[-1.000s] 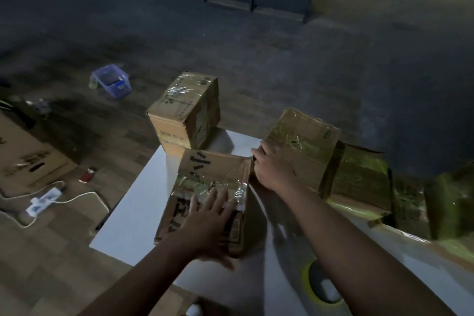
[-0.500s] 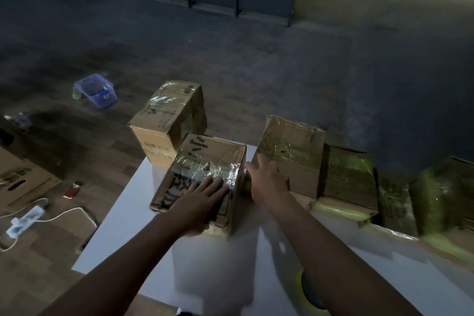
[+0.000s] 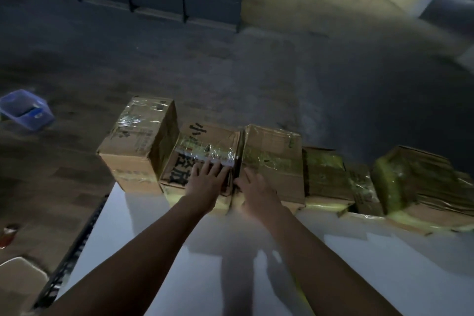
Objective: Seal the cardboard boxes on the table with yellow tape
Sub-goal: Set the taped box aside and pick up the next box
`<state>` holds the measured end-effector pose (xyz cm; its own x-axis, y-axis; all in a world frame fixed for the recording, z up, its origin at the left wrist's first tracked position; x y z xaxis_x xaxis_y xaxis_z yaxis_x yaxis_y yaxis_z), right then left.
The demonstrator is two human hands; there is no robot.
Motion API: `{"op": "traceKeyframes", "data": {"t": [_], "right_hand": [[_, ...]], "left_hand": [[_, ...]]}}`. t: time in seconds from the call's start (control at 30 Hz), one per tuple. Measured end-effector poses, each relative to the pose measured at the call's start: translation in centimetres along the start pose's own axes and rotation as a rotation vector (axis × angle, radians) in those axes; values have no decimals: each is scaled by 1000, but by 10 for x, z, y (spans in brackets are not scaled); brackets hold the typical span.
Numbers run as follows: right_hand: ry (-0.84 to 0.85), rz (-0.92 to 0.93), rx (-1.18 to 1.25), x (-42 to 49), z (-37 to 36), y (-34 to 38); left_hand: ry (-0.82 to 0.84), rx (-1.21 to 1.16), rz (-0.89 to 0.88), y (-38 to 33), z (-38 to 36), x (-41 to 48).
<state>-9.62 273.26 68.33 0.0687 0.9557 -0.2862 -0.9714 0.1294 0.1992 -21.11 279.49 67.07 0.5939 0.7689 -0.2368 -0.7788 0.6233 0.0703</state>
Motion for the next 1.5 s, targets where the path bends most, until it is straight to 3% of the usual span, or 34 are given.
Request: {"op": "traceKeyframes", "data": {"t": [0.13, 0.2, 0.33, 0.43, 0.53, 0.6, 0.67, 0.73, 0.83, 0.93, 1.1, 1.23, 1.4, 1.5], "right_hand": [[45, -67, 125, 1, 9, 2], [-25, -150, 293, 5, 16, 6], [-152, -172, 349, 18, 30, 41], [-166, -81, 455, 26, 37, 83], [-74, 9, 569, 39, 39, 127], [-21, 43, 581, 50, 37, 154], [66, 23, 628, 61, 30, 173], [127, 1, 706, 69, 26, 187], [109, -33, 785, 82, 28, 198], [58, -127, 787, 87, 33, 200], [59, -12, 483, 81, 31, 203], [166, 17, 361, 54, 23, 212], [179, 125, 378, 11, 13, 204], [168, 150, 353, -10, 2, 190]], "left_hand": [[-65, -53, -2, 15, 0, 4], [-120, -128, -40, 19, 4, -2], [-303, -337, -142, 42, 25, -18], [-477, -485, -53, 91, 45, -26], [-529, -516, 160, 156, 51, -30], [-482, -556, 360, 198, 46, -37], [-379, -757, 507, 231, 34, -46], [-263, -955, 561, 251, 19, -54], [-235, -1065, 593, 260, 2, -63], [-199, -926, 586, 257, -2, -65], [-30, -905, 596, 261, -15, -88], [-59, -804, 585, 251, -7, -117], [90, -851, 627, 216, -22, -162], [24, -888, 638, 189, -24, -181]]}}
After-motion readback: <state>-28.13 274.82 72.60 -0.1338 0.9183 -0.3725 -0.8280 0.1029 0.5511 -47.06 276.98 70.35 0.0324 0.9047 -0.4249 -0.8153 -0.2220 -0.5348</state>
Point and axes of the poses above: each hand's wrist, its own x-axis towards the middle knuckle, its own z-axis out of the back of the hand, y = z × x, the point moved 5 cm from there along x, towards the middle knuckle, and after that the axes turned 2 degrees about x, right-handed, at the moved point
